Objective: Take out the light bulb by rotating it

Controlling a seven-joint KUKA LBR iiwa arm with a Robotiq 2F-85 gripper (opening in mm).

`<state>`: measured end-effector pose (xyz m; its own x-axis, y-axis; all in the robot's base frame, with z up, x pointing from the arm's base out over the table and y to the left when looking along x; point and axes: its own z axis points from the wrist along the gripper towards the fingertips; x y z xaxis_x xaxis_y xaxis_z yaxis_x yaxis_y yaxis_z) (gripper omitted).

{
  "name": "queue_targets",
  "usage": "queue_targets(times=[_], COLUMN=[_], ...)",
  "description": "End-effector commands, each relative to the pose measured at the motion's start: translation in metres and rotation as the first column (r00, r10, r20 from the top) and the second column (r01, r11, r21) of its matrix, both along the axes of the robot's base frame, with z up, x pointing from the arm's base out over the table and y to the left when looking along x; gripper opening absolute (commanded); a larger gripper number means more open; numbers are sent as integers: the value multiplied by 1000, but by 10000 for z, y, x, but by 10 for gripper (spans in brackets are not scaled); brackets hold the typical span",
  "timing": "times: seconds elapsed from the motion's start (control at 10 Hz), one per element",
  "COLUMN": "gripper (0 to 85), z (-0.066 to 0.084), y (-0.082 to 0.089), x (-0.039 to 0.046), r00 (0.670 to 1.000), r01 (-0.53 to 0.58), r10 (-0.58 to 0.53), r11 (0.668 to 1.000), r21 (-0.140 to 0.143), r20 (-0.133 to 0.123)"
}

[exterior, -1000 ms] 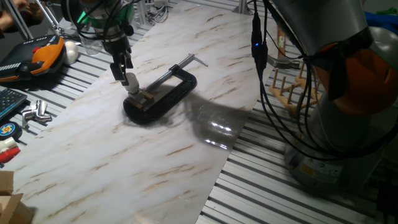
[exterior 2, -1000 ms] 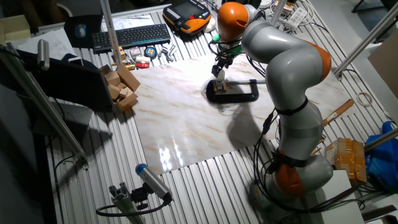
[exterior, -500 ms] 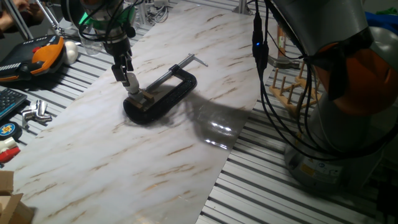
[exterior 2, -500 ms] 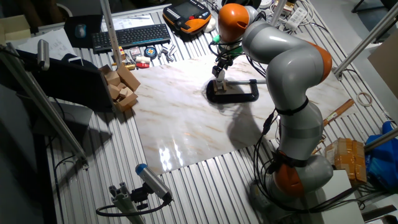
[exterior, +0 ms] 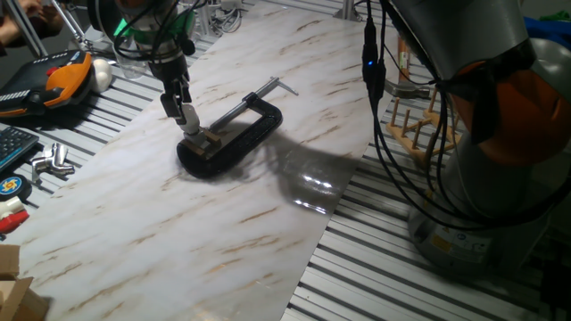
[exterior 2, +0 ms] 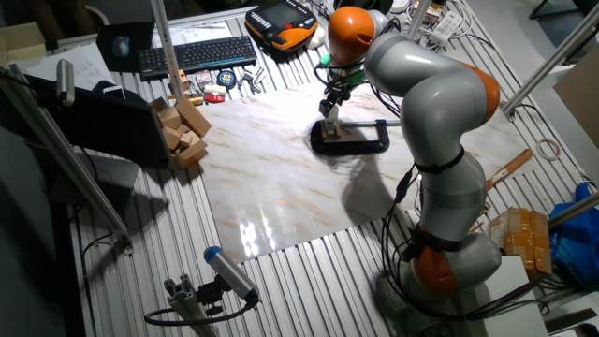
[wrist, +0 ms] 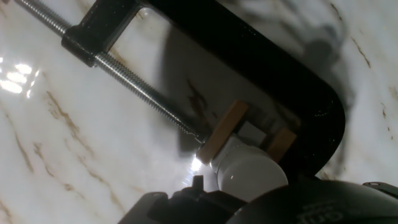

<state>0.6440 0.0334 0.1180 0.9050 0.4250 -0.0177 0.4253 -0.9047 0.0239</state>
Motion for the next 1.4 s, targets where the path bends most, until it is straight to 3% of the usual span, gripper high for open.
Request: queue_targets(times=[0.0, 0.7, 0.8, 1.2, 1.3], gripper=[680, 680, 510, 510, 340], z=[-21, -97, -102, -101, -101], y=[1, -2, -4, -4, -4], x=[0, -4, -5, -7, -7], r00=[1000, 1000, 1000, 999, 999], r01=[0, -9, -11, -24, -31], r10=[0, 10, 11, 24, 32], r11=[1000, 1000, 1000, 1000, 999], r21=[0, -5, -3, -10, -11], r20=[2, 12, 15, 27, 27])
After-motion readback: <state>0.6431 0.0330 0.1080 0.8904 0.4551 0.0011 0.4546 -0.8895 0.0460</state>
